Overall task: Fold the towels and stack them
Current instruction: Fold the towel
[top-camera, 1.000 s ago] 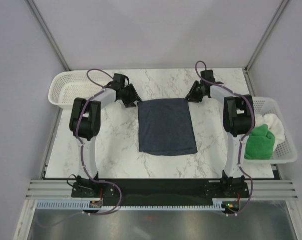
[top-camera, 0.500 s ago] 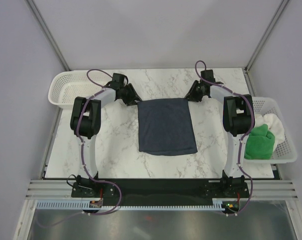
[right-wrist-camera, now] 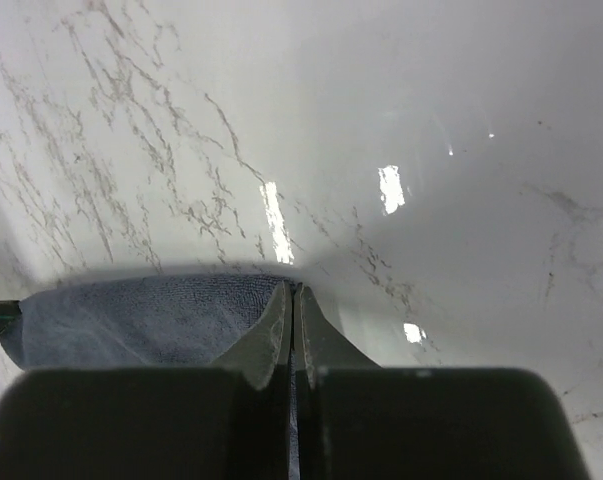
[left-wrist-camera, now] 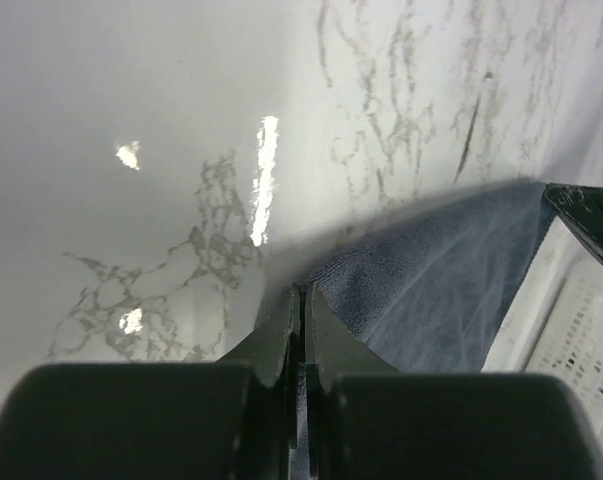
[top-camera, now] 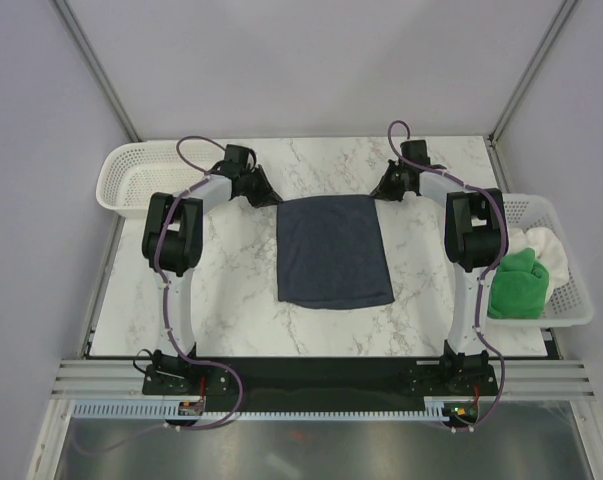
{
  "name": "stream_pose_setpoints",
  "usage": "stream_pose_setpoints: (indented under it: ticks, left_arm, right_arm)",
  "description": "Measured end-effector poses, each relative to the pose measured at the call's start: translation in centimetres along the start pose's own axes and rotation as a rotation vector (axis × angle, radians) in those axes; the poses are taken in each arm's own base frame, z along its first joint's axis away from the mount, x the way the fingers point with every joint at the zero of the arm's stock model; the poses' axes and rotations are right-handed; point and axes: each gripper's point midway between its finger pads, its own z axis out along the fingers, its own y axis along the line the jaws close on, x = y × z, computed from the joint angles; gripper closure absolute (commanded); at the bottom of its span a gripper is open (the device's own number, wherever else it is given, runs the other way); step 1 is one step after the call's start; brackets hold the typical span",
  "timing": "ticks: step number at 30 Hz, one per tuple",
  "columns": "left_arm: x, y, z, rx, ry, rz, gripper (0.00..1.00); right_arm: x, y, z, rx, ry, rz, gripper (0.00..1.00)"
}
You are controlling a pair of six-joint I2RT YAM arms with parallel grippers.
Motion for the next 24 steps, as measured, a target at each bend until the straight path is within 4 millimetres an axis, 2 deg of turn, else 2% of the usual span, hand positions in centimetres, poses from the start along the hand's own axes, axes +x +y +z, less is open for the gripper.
stream_pose_setpoints:
  ticks: [3,5,7,9,11,13,15,17,20,22,24]
  left_arm:
    - [-0.2,-1.0,-0.2,0.053,-0.005,0.038,0.98]
    - [-0.2,-1.8,-1.1,0.087,-0.018,0.069,0.98]
    - [-0.3,-2.9,-2.9,0.113,-0.038,0.101,0.98]
    - [-1.0,-5.0,-5.3,0.157,-0.078,0.146,0.98]
    - [-2.4,-8.0,-8.5,0.22,-0.153,0.208,0.98]
    - [-3.7,-11.4,-12.5,0.292,-0.242,0.278,0.98]
    - [-4.4,-14.2,-16.5,0.354,-0.32,0.338,0.98]
    - [-4.7,-16.9,-20.7,0.413,-0.402,0.401,0.98]
    - [-4.6,-19.6,-25.9,0.475,-0.5,0.47,0.98]
    - [-4.3,-20.5,-28.2,0.495,-0.543,0.503,0.98]
    - [-4.2,-20.9,-29.5,0.5,-0.572,0.526,0.98]
  right_arm:
    - [-0.5,0.8,-0.5,-0.039,-0.026,-0.038,1.0]
    - [-0.8,1.6,-2.0,-0.066,-0.053,-0.066,1.0]
    - [-1.7,3.1,-4.6,-0.1,-0.102,-0.097,1.0]
    - [-3.5,5.5,-7.9,-0.152,-0.18,-0.132,1.0]
    - [-5.8,8.8,-12.3,-0.232,-0.295,-0.175,1.0]
    - [-7.9,12.0,-17.4,-0.319,-0.423,-0.22,1.0]
    - [-9.3,14.8,-22.4,-0.397,-0.541,-0.257,1.0]
    - [-9.9,16.7,-26.9,-0.459,-0.641,-0.286,1.0]
    - [-9.8,18.3,-31.9,-0.526,-0.747,-0.314,1.0]
    - [-9.4,18.6,-33.8,-0.553,-0.785,-0.319,1.0]
    - [-8.7,18.6,-34.8,-0.57,-0.802,-0.316,1.0]
